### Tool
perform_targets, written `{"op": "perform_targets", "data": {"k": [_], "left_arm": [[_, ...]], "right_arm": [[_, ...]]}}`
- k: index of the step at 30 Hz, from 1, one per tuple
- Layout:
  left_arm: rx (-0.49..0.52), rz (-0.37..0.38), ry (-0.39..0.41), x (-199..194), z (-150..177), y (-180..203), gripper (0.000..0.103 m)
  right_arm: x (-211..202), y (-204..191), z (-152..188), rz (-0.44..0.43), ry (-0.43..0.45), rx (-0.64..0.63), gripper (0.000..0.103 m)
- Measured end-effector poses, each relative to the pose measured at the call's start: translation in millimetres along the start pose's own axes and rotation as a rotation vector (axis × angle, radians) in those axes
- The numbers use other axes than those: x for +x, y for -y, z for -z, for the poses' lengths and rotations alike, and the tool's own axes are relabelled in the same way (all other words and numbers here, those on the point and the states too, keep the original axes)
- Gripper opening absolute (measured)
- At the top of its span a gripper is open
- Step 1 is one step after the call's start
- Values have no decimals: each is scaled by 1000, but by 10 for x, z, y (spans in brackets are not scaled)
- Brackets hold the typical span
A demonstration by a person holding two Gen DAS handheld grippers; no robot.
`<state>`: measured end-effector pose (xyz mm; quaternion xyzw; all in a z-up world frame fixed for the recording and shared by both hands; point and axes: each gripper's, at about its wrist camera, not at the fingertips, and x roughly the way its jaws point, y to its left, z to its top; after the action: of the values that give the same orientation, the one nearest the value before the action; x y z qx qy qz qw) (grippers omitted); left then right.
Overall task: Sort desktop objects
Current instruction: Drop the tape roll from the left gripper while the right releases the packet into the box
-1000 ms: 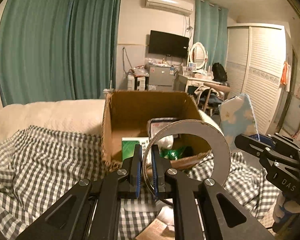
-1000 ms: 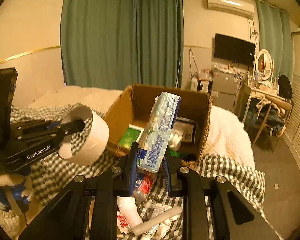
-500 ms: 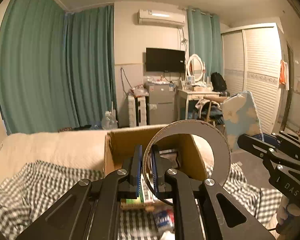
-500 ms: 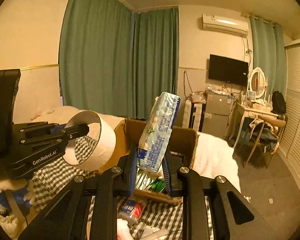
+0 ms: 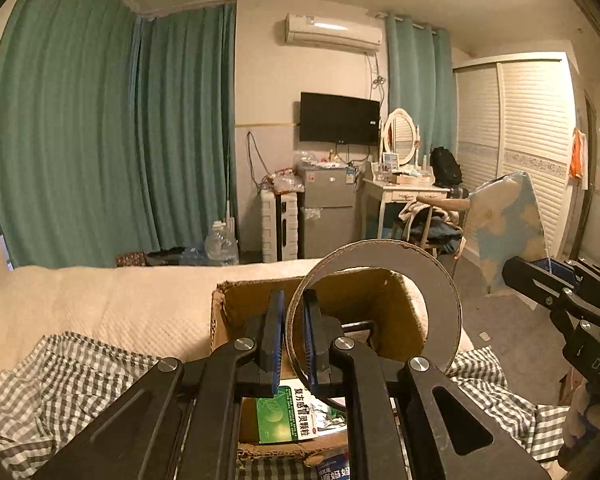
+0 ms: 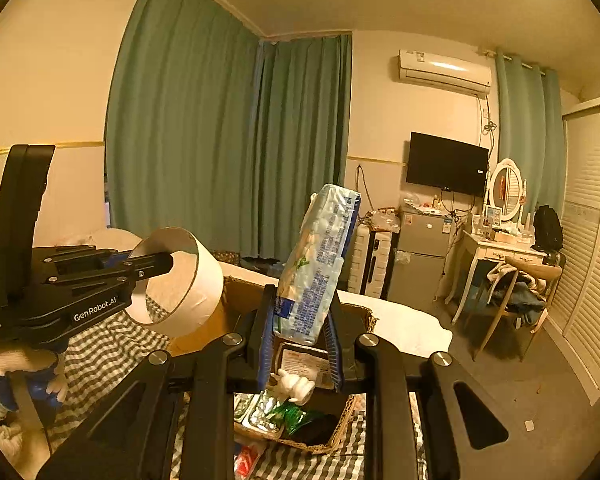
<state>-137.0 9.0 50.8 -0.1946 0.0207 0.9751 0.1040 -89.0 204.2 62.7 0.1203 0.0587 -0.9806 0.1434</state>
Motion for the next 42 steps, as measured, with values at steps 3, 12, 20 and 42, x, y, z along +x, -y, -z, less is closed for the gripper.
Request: {"op": "perform_targets", "data": {"k": [3,12,20,42], "left_arm": [[-3,-5,-23,172,67,-21,9],[-15,-18,-97,738,300,-45,9],[-23,-23,-197,1248,578,-116,9],[-50,-93,-231,1373,680,-206,77]], "right_arm": [[163,23,60,-8,-11,14,21],[696,83,382,-26,-101,29,21],[1206,173,760,-37,-223,41,21],[1524,274,1068,-21,-322,57,35]]}}
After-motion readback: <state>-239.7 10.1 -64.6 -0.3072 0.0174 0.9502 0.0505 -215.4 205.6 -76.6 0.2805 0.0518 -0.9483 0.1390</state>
